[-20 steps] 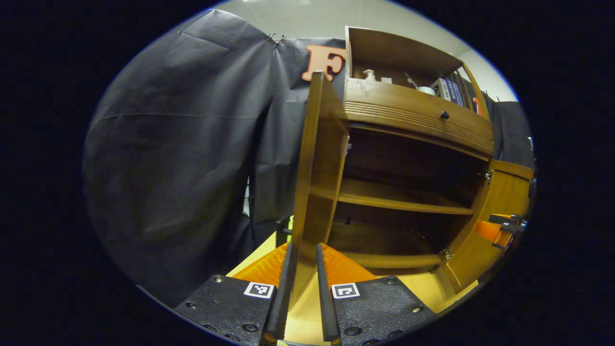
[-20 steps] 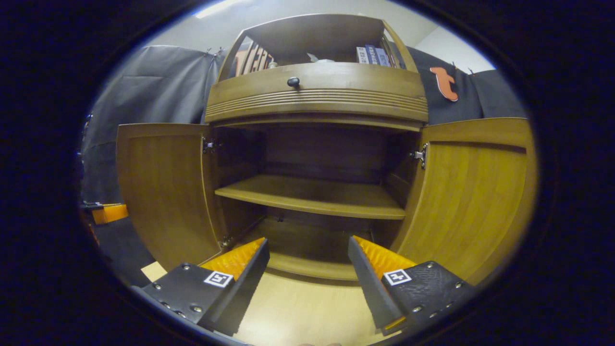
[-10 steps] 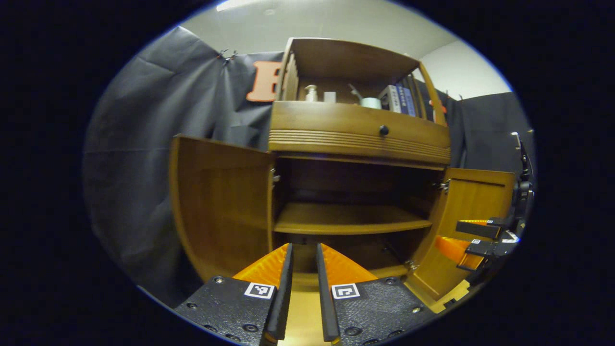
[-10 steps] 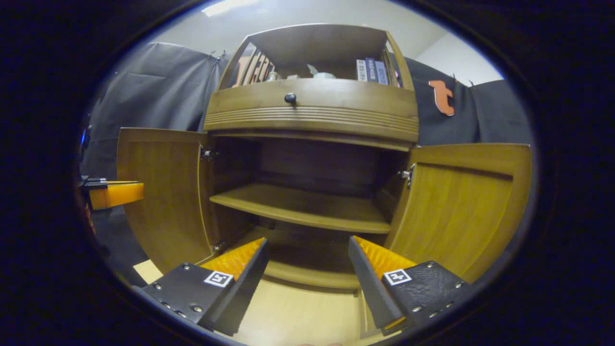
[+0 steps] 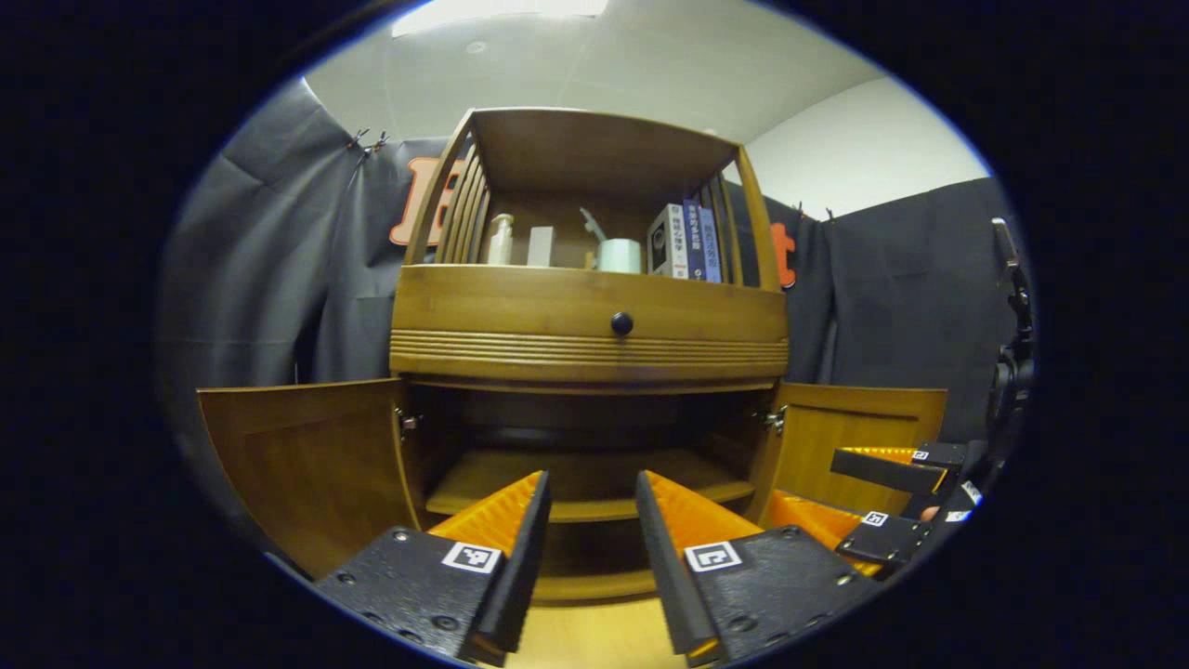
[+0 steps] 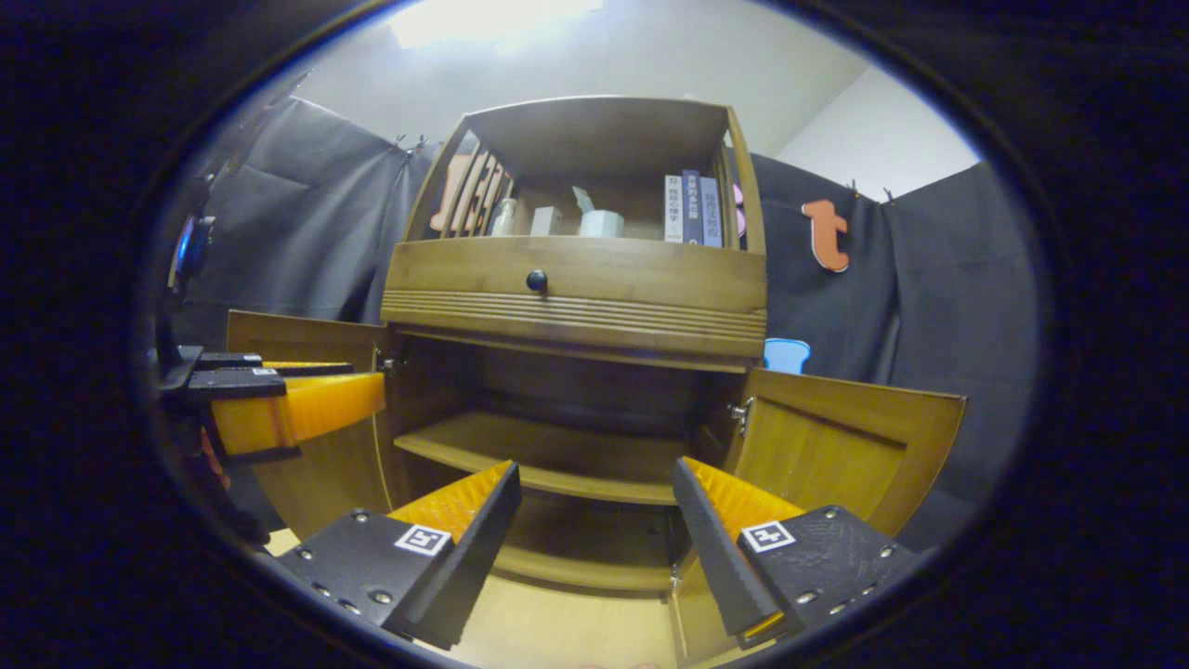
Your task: Open the right door of the double-door shoe cabinet with the right hand, and open the left door with the left hand.
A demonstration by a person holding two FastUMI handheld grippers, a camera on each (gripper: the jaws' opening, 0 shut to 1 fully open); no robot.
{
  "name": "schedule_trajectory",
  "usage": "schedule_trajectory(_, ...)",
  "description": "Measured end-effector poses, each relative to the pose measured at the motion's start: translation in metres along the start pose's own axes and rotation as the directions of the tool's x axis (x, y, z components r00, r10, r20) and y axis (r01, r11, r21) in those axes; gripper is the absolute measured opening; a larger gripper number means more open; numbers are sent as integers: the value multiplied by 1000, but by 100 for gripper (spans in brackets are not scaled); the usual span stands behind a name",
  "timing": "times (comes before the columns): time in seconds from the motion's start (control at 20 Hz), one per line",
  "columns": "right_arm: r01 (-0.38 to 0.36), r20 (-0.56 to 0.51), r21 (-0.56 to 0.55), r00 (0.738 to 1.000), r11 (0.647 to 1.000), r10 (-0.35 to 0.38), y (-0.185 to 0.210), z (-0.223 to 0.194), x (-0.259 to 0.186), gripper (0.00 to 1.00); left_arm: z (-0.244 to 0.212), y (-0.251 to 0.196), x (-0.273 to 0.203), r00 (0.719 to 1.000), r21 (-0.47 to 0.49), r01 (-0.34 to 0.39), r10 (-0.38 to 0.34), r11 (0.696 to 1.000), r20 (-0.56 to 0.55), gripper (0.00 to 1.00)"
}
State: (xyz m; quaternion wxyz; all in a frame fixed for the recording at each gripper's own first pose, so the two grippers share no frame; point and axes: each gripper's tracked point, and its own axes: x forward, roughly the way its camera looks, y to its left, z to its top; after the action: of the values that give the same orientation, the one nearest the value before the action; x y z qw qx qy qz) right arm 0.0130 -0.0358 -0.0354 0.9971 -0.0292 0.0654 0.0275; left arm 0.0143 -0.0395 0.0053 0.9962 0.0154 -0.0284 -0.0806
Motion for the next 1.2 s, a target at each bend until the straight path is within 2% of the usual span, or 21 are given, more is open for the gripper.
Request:
schedule_trajectory(0.2, 34, 11, 7, 999, 999, -34, -10, 8, -4, 97, -2, -11, 8, 1000, 17, 9, -9, 1000, 17, 94)
schedule_trajectory(0.7, 151, 8, 28, 989, 988, -151, -32, 12, -19, 98, -15, -27, 33, 994, -53, 105, -105, 993, -3, 94)
schedule_trajectory(0.95, 201, 17, 30, 979, 979, -201, -38, 17, -32, 98, -18, -32, 32, 989, -49, 144, -145, 988, -10, 96)
schedule_trajectory(1.1, 220, 20, 38, 975, 975, -221, -39, 20, -41, 99, -14, -40, 28, 984, -21, 175, -175, 984, -1, 93)
schedule_trajectory(1.2, 239, 17, 47, 971, 970, -240, -42, 19, -50, 97, -12, -48, 23, 978, -4, 207, -207, 978, 6, 96)
